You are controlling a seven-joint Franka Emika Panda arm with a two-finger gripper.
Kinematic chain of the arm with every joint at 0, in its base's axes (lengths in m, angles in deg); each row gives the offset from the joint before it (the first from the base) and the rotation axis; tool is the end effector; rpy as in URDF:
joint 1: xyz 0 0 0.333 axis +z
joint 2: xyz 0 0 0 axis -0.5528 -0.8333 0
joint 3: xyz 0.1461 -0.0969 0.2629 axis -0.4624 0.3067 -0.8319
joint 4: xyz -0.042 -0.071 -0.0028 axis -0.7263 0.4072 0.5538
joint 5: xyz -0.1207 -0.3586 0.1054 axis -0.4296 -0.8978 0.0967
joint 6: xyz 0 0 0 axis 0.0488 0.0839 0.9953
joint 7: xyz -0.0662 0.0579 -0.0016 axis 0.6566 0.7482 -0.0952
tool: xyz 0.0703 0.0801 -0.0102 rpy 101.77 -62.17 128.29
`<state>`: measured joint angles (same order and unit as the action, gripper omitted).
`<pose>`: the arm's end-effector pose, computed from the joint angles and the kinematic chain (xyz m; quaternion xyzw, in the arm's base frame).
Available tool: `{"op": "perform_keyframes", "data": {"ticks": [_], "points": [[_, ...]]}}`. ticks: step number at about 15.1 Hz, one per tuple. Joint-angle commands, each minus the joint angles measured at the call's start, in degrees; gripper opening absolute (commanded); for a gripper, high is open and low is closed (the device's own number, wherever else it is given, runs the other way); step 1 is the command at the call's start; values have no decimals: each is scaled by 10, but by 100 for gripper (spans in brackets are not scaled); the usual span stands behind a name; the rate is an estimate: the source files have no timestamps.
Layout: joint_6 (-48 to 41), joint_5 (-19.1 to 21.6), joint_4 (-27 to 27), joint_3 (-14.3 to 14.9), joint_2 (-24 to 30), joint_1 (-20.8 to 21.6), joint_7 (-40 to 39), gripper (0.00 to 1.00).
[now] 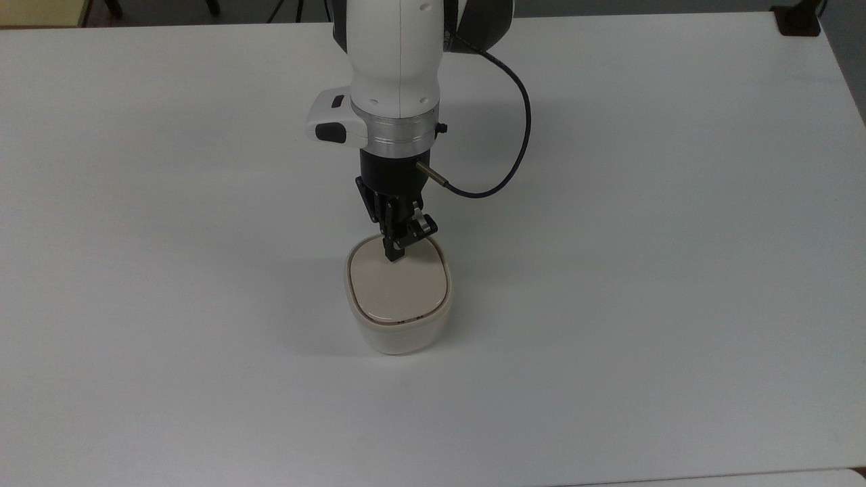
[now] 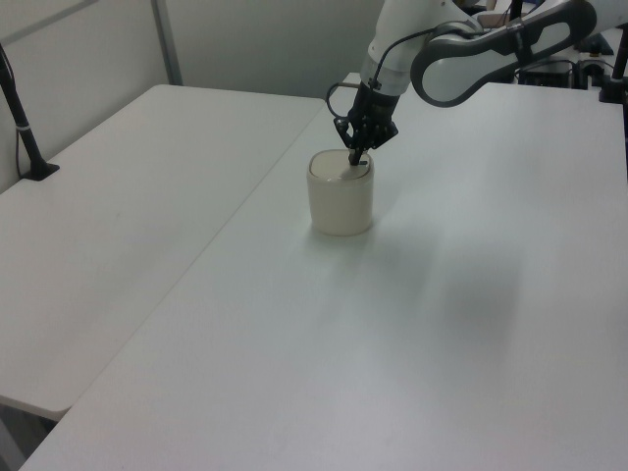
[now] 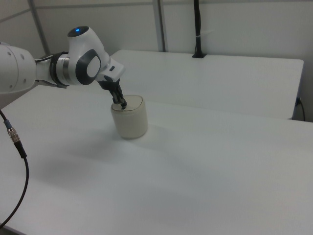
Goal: Close the trash bin
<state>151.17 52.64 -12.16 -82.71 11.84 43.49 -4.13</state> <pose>0.6925 0.0802 0.4394 -0.8890 0.4197 -0.1717 0.0634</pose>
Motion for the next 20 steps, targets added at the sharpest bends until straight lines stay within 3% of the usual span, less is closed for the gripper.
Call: {"op": "perform_keyframes", "data": {"ticks": [1, 7, 11, 16, 18, 19, 20], "points": [[-12, -15, -27, 4, 9, 4, -7, 0], [-13, -15, -23, 4, 12, 2, -10, 0], [-79, -10, -14, 3, 71, -11, -31, 0], [-179, 9, -15, 2, 151, -19, -124, 0], [-219, 10, -19, 2, 178, -19, -168, 12], [-248, 17, -22, 2, 196, -19, -198, 43], [-267, 30, -22, 2, 204, -21, -220, 59]]}}
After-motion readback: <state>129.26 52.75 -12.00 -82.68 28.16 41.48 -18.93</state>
